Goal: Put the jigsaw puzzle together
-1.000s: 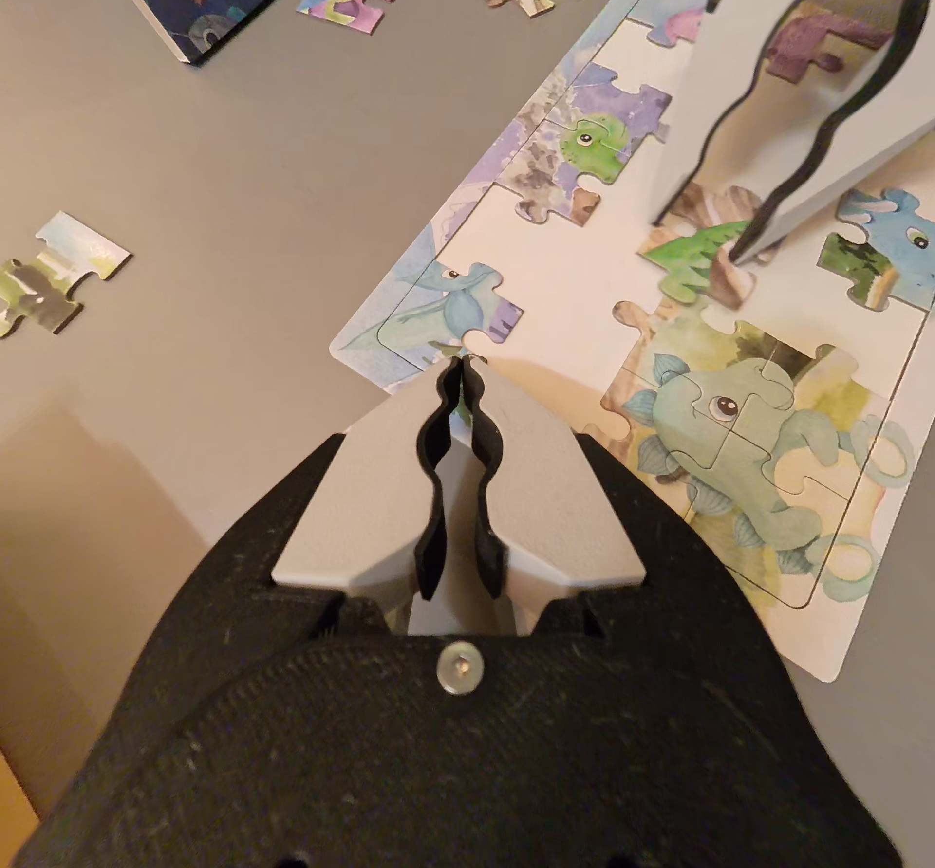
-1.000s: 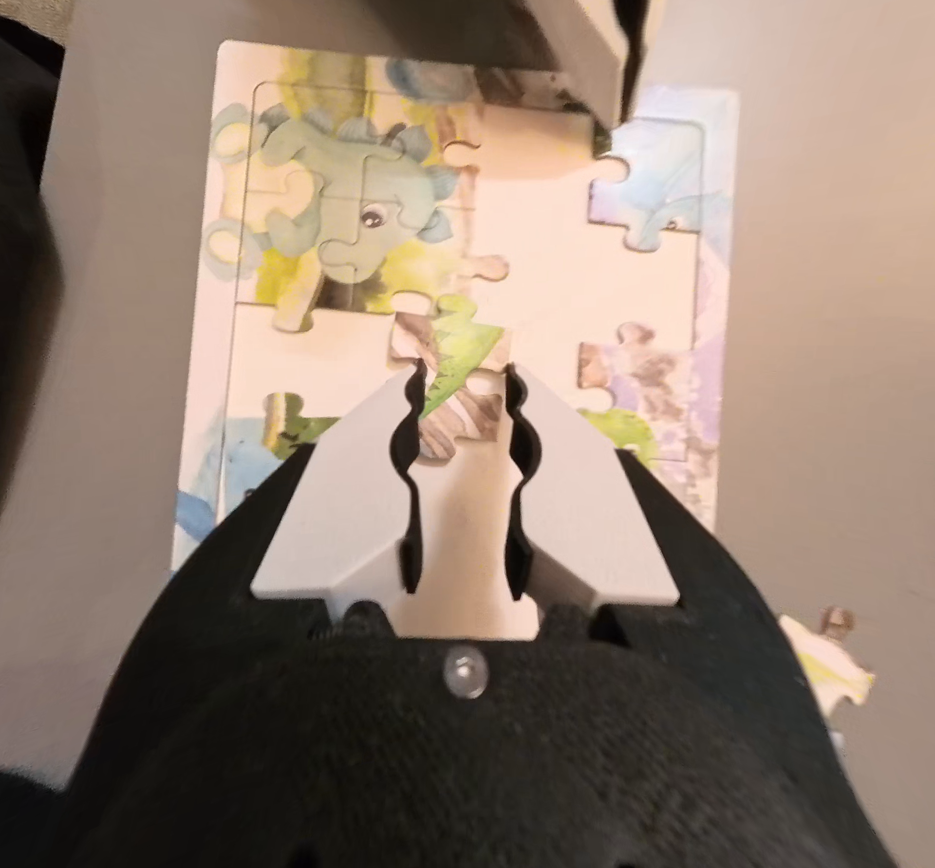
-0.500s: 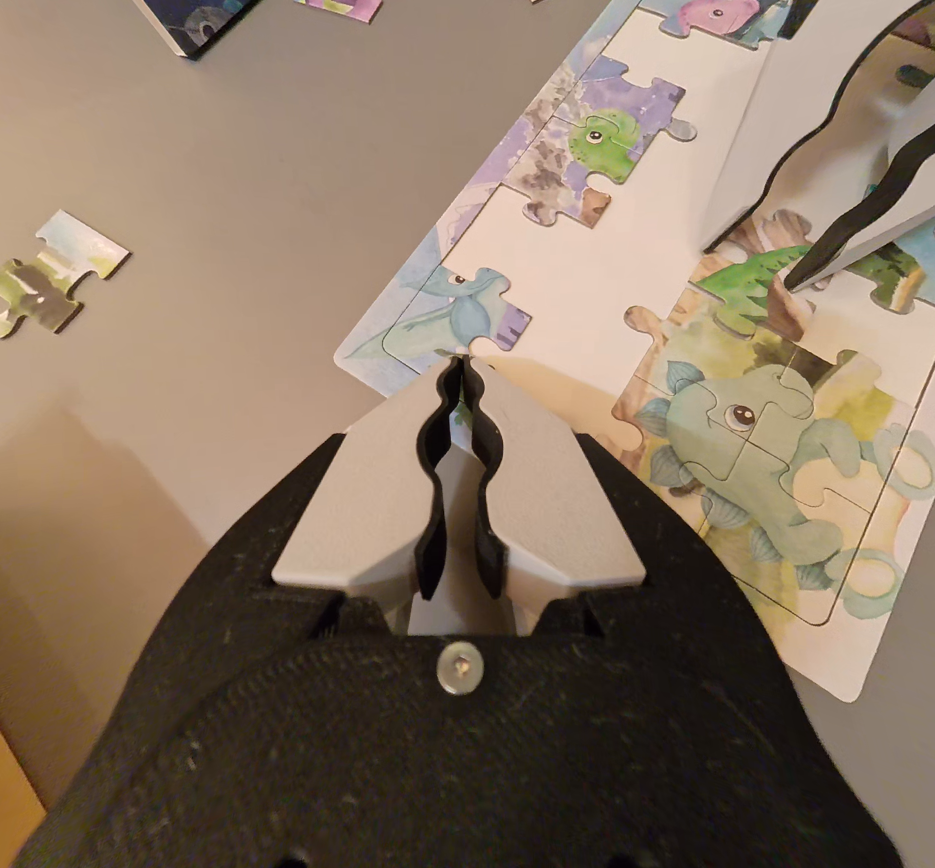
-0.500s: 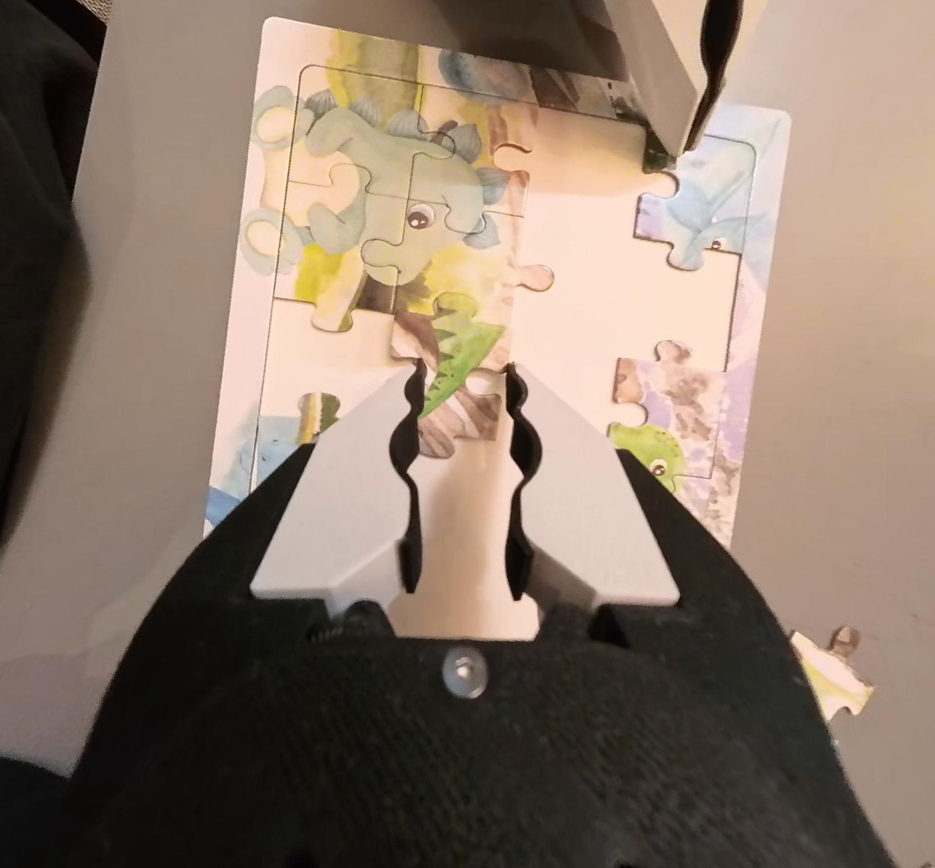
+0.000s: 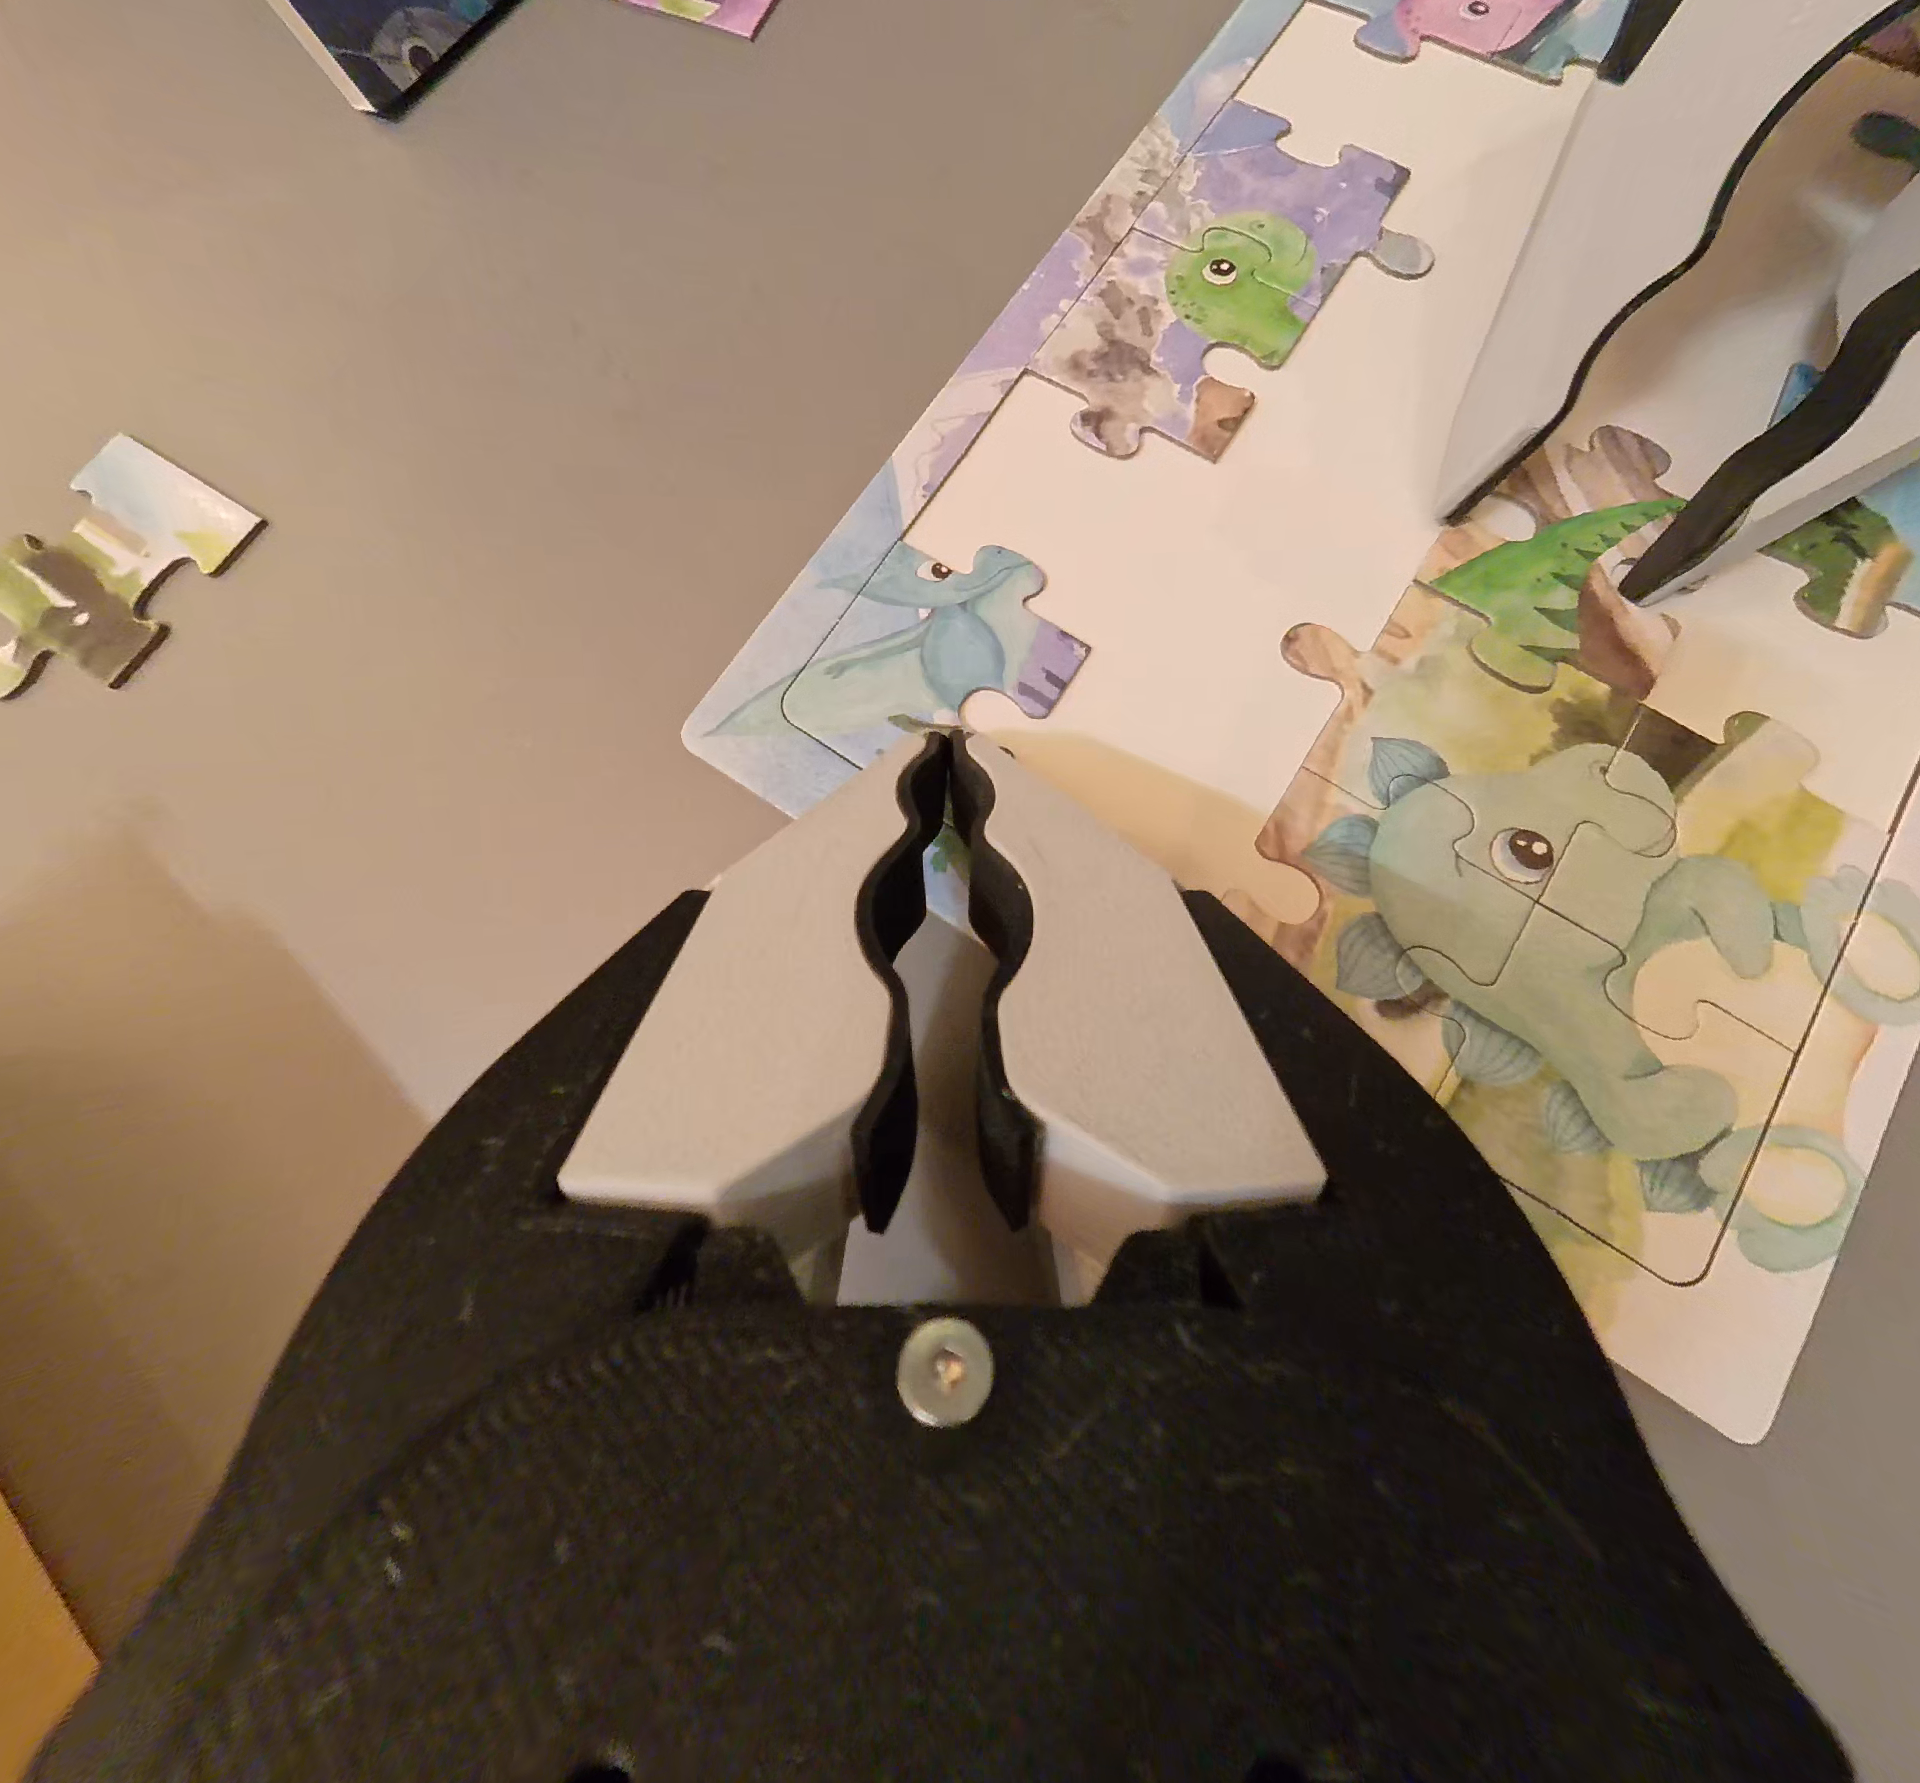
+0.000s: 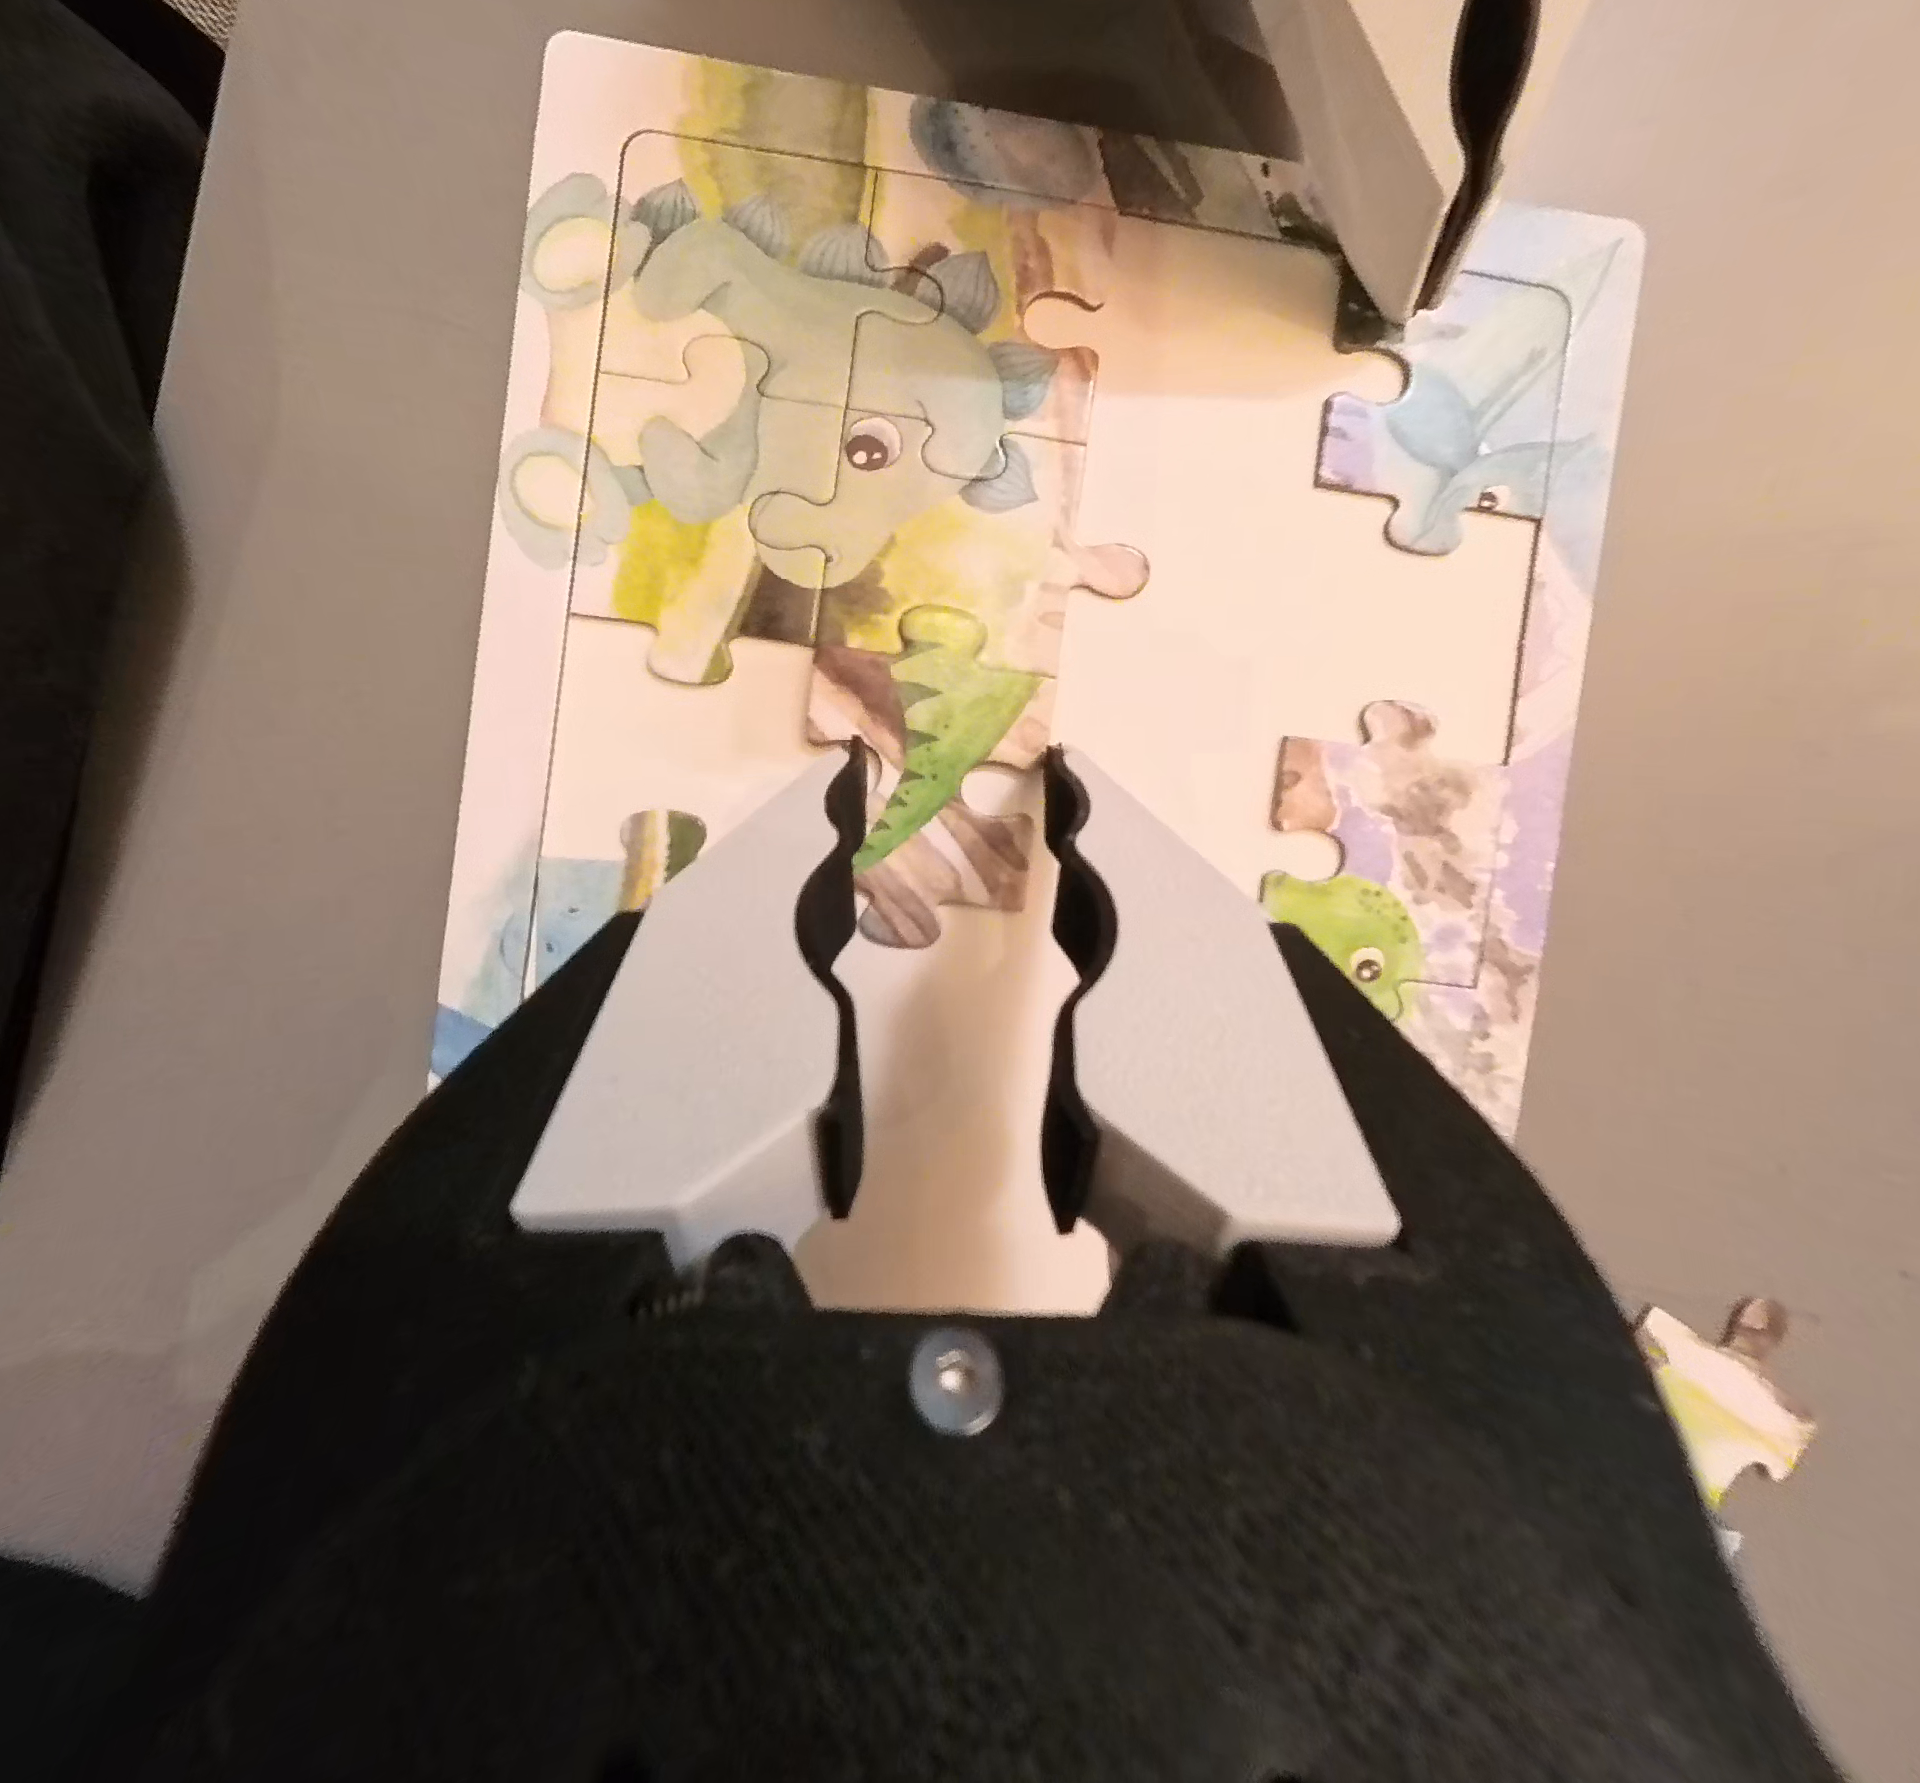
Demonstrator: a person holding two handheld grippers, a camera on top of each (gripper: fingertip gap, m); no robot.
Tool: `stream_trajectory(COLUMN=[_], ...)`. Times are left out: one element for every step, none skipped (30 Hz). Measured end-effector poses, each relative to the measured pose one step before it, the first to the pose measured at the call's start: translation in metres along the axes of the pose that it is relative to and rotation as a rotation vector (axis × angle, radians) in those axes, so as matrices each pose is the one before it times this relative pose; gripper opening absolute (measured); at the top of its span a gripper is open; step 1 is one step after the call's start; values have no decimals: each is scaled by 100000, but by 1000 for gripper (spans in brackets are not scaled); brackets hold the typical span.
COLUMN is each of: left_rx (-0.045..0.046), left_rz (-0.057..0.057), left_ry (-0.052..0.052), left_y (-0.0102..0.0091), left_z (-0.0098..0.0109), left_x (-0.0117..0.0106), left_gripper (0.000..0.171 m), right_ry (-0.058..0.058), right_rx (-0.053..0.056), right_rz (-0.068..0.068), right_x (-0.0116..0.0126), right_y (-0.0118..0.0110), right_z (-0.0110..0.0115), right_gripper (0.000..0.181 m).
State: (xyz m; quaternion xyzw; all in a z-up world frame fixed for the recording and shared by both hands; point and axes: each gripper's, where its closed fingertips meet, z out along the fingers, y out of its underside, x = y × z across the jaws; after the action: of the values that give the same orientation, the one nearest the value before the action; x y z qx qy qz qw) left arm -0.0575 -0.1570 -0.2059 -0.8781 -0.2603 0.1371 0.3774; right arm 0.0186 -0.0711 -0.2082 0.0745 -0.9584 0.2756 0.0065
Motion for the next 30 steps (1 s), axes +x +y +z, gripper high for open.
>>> stream_trajectory(left_rx=[-27,-39,-28,-16,-24,-18,-10,-39,-37,-17,-39,-33,-18,-39,-48,-17,-17,-40,-50,-70,-68,-37,-13,-1,0,-19,-19,-31,-61,-79], left_rz=[35,6,2,36,38,38,48,31,19,25,10,-4,19,23,6,5,14,13,30,44,48,46,35,29,8,13,25,9,17,38], left_ry=[-28,0,9,-19,-28,0,-24,-16,-7,-15,-17,0,-6,-23,-16,-13,-22,-10,-17,-35,-40,-20,-41,-42,-4,-1,-7,5,0,-2], left_y=[4,0,8,0,3,0,3,5,-1,4,5,6,3,0,8,-1,6,3,1,11,5,3,2,-2,0,3,-3,12,10,-1], left_z=[-2,3,9,0,-2,0,12,-3,3,11,-3,10,-1,3,9,3,-6,14,2,8,14,-1,-1,1,0,-1,5,5,8,6], left_x=[-6,5,-7,9,-7,11,-1,-4,3,2,-3,6,-2,1,3,-10,4,-5,1,-2,3,8,-8,6,-1,-1,3,1,5,8], left_gripper=[0,0,0,0,0,0,0,0,0,0,0,0,0,0,0,0,0,0,0,0,0,0,0,0,0,0,0,0,0,0], right_ry=[-105,-11,146,291,452,539,265,252,479,314,147,334,-156,-640,-184,-175,-329,-324,-256,-716,-1344,-1161,-619,-766,-1459,-1833,-934,-197,-109,-111], right_rx=[-148,-69,-43,-73,-76,12,176,47,266,968,1398,1430,1268,816,764,778,897,1073,1110,639,-340,-1194,-1752,-1243,552,205,-26,124,39,86], right_rz=[104,50,-44,-130,-253,-240,-256,-170,-152,-86,39,-35,-288,-322,-238,-46,98,233,425,500,460,396,438,723,975,832,453,49,-47,-38], right_x=[-15,5,14,21,45,57,8,2,42,27,0,46,-60,-150,-56,-19,-29,-8,12,-53,-179,-158,-61,-87,-172,-229,-117,-19,5,4], right_y=[44,11,-1,-5,-17,-35,-48,-41,-70,-187,-281,-311,-260,-173,-144,-135,-159,-172,-191,-130,57,221,313,244,-67,-9,45,31,19,12], right_z=[-13,-5,-11,-21,-2,-5,-12,-3,-24,-45,-65,-81,-69,-58,-73,-50,-22,33,111,185,251,268,265,209,43,-16,-9,-14,-3,0], right_gripper=[32,32,32,32,33,34,34,34,34,33,32,30,29,29,28,26,24,21,17,15,14,14,15,15,14,16,17,16,16,16])
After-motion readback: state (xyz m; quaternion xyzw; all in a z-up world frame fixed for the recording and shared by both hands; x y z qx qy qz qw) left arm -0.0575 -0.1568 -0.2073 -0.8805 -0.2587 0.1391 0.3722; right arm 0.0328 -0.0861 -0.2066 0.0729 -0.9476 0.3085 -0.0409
